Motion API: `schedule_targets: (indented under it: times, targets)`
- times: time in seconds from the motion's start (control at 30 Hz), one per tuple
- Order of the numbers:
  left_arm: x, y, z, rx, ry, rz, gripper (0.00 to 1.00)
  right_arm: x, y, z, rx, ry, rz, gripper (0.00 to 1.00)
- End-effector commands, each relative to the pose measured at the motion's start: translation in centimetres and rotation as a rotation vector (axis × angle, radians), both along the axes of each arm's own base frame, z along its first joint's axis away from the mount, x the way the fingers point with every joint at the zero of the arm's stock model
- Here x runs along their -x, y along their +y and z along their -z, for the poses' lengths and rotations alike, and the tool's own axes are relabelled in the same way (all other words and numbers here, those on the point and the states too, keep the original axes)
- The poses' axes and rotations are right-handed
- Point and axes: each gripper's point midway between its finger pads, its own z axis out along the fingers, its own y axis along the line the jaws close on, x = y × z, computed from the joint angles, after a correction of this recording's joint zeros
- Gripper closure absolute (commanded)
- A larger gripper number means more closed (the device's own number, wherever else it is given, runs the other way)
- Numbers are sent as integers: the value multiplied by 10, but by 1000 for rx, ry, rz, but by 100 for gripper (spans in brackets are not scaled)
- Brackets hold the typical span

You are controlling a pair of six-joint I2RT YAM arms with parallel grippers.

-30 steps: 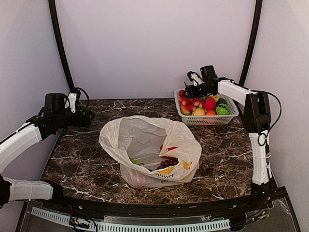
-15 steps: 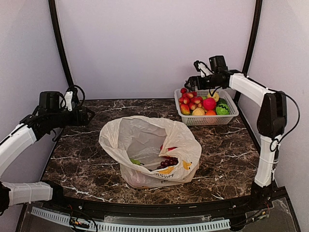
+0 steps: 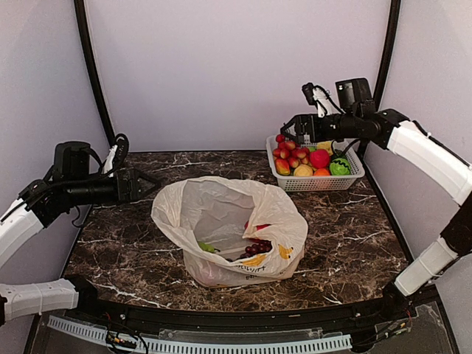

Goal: Untie the knot of the plastic bag and take out the fruit
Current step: Pick up the takeout bag from the center of the board.

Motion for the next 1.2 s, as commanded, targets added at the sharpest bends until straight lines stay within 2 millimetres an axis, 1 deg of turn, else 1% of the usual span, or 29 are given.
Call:
schedule_targets:
  times: [0.0, 0.07, 0.13, 0.2, 0.33, 0.47, 0.57, 0.6, 0.67, 0.73, 0.8, 0.83, 0.87, 0.9, 0.93, 0.97, 1.0, 1.07, 1.1, 1.13, 1.17]
  targets:
    - [17, -9, 6, -20, 70, 20, 1, 46, 10, 12, -14, 88, -5, 1]
    - [21, -11, 7, -19, 78, 25, 1, 67, 17, 18, -13, 105, -21, 1]
    - [21, -13, 11, -26, 84, 27, 1, 85, 20, 31, -7, 134, -27, 1]
    - [20, -15, 21, -41, 104, 31, 1, 97, 20, 46, 3, 173, -18, 1]
    - [22, -22, 29, -54, 114, 50, 1, 119, 21, 75, 11, 247, -20, 1]
    - [20, -26, 31, -59, 107, 59, 1, 132, 24, 96, 16, 304, -29, 1]
    - [18, -29, 35, -71, 113, 67, 2, 138, 27, 105, 20, 332, -32, 1]
    - [17, -30, 35, -72, 113, 73, 4, 140, 29, 108, 20, 341, -37, 2]
    - [15, -33, 36, -70, 110, 82, 15, 143, 33, 113, 14, 354, -44, 5]
    - [14, -35, 35, -72, 103, 91, 20, 145, 36, 117, 9, 372, -52, 15]
    - [13, -32, 30, -100, 70, 93, 20, 147, 40, 119, 6, 380, -61, 29]
    - [9, -28, 20, -132, 14, 80, 18, 148, 41, 119, 4, 381, -67, 37]
    - [9, -23, 18, -164, 3, 74, 14, 148, 42, 118, 2, 380, -69, 45]
    - [5, -17, 7, -215, -46, 62, 11, 149, 43, 116, -1, 376, -73, 53]
    - [3, -14, 3, -242, -64, 60, 6, 148, 43, 114, -4, 371, -74, 61]
    - [-1, -12, -7, -285, -96, 64, 5, 148, 44, 110, -9, 364, -76, 69]
    - [-3, -13, -13, -300, -109, 71, 2, 148, 44, 107, -13, 356, -79, 76]
    - [-8, -19, -24, -324, -138, 112, 1, 146, 44, 100, -20, 340, -78, 86]
    - [-11, -27, -28, -326, -154, 152, 1, 145, 45, 98, -22, 334, -78, 90]
    - [-15, -33, -25, -331, -150, 178, 1, 145, 45, 95, -25, 328, -78, 94]
    - [-15, -42, -32, -319, -184, 225, 1, 145, 45, 95, -25, 327, -78, 97]
